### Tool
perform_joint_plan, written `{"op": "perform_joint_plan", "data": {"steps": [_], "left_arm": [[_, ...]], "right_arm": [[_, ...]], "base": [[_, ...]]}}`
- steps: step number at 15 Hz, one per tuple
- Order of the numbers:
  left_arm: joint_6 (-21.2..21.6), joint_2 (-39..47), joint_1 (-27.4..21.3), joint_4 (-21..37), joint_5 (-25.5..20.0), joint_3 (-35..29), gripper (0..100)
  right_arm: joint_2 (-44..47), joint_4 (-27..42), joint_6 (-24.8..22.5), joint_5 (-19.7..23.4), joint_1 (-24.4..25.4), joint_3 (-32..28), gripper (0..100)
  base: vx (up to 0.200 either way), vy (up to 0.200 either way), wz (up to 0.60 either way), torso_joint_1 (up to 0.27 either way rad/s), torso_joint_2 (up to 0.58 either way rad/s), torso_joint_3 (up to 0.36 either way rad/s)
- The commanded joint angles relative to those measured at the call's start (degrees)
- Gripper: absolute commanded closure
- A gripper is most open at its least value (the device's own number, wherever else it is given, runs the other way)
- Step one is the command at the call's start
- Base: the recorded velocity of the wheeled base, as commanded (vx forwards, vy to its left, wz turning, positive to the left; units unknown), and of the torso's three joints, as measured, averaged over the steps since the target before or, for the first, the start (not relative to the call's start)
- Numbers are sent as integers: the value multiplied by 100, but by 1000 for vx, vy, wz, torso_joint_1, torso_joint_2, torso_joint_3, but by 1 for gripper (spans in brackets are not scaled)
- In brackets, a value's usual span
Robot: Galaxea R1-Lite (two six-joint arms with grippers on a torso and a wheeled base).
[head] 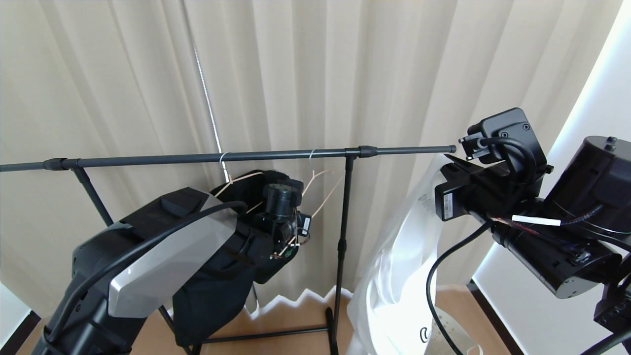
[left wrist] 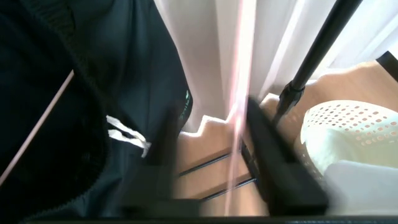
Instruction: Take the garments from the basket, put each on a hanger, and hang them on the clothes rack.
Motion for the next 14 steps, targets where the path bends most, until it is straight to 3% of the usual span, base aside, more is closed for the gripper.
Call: {"op": "perform_joint_plan", "data": {"steps": [1, 8, 14], "left_arm": [[-16, -21, 41, -3, 2, -15, 100], [-148, -319, 94, -3, 10, 47, 100], [-148, -996, 76, -21, 46, 917, 100]], "right_arm": [[26, -2, -3, -1, 2, -2, 100], [26, -2, -3, -1, 2, 15, 100], [0, -2, -3, -1, 2, 24, 100]], "base": [[0, 0, 0, 0, 0, 0], [0, 0, 0, 0, 0, 0], [0, 0, 0, 0, 0, 0]]}}
